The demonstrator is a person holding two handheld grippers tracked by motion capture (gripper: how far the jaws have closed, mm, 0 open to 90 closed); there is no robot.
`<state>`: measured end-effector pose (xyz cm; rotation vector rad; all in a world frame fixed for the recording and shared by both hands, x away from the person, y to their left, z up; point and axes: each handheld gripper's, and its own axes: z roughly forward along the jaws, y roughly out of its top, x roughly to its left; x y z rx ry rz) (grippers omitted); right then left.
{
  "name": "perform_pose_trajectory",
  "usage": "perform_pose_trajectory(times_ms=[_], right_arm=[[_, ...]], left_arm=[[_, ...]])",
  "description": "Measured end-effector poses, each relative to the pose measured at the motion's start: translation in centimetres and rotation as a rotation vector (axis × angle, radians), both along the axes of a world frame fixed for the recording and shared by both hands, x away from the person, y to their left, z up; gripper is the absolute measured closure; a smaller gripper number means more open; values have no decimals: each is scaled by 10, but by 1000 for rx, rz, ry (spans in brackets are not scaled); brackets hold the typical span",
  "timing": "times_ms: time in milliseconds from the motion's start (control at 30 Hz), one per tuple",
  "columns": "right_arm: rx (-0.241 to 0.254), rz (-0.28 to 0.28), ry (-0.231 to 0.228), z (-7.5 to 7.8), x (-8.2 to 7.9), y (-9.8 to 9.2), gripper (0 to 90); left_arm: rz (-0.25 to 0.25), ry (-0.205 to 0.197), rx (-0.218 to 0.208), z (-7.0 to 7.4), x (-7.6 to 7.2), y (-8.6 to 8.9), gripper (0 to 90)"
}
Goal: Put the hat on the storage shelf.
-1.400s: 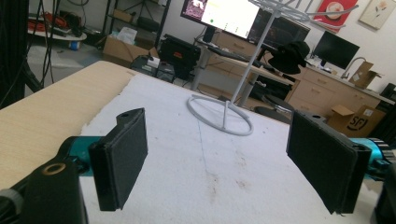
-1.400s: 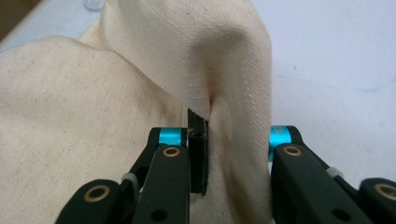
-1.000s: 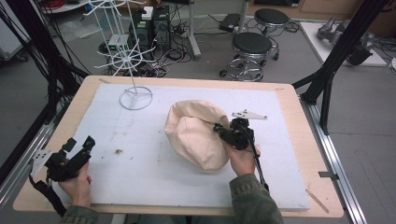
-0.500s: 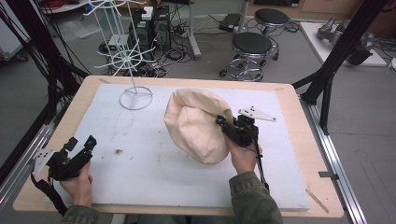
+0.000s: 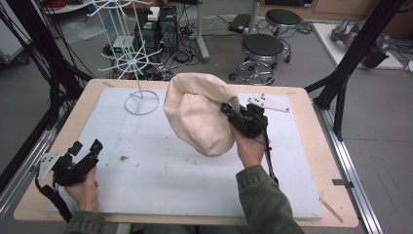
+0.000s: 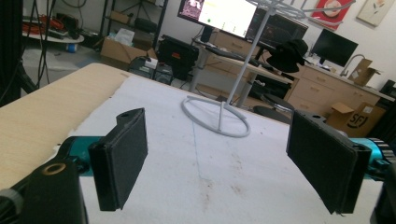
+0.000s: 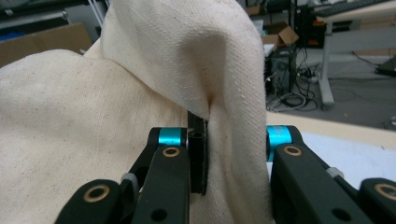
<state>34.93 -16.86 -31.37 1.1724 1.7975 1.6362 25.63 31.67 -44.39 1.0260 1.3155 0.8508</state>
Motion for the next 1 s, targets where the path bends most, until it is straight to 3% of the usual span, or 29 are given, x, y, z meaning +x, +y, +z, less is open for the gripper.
perform_pose_trajectory(times_ms=[267,500,633,733,1000], right_arm=[[36,29,-37,29,12,18,767],[25,36,-81,50,16,36,768],[49,33,-86,59,22,44,767],[75,36,-90,66,26,47,767],[106,48,-125,85,34,55,767]], left_arm=[[-2,-2,-5,0,5,-1,208],[-3,-17,5,3,7,-4,208],[-5,-16,16,3,9,-4,208],[4,-25,59,6,10,-6,207],[28,-40,66,6,10,-5,207]])
